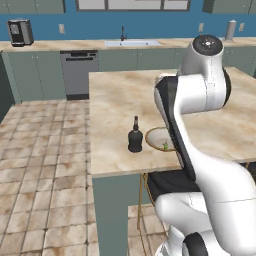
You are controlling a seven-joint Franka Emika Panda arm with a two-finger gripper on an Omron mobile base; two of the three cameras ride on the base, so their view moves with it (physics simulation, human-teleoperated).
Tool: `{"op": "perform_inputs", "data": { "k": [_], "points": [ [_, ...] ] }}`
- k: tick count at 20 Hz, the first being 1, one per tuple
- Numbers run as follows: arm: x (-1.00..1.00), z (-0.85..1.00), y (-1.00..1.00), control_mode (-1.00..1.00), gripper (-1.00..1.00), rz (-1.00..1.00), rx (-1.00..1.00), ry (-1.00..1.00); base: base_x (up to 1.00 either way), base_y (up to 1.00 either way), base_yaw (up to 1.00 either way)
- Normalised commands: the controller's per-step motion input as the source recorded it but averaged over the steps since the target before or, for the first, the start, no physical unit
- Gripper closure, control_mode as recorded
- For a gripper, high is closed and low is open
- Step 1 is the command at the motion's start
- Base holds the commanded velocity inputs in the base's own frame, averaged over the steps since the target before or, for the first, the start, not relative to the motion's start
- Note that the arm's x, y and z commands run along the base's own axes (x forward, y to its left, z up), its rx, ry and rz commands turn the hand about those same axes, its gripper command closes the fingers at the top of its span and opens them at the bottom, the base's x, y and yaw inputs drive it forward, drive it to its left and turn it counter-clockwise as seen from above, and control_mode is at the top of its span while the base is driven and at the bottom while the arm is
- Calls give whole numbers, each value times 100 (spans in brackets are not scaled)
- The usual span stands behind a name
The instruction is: There is a bowl on the dining counter. Grab a lemon wedge from the fridge and place it in the bowl. Then get the liquor bottle and glass cup from the cabinet and place them next to the bowl.
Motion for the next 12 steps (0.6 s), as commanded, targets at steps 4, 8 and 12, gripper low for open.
{"op": "perform_inputs", "data": {
  "k": [4,8,12],
  "points": [
    [-85,-63,-8,-100,-100,1,-4,24,0,0,0],
    [-55,-67,-5,-100,-100,1,-5,14,0,0,0],
    [-22,-41,-1,-100,-100,0,-2,9,0,0,0]
  ]
}}
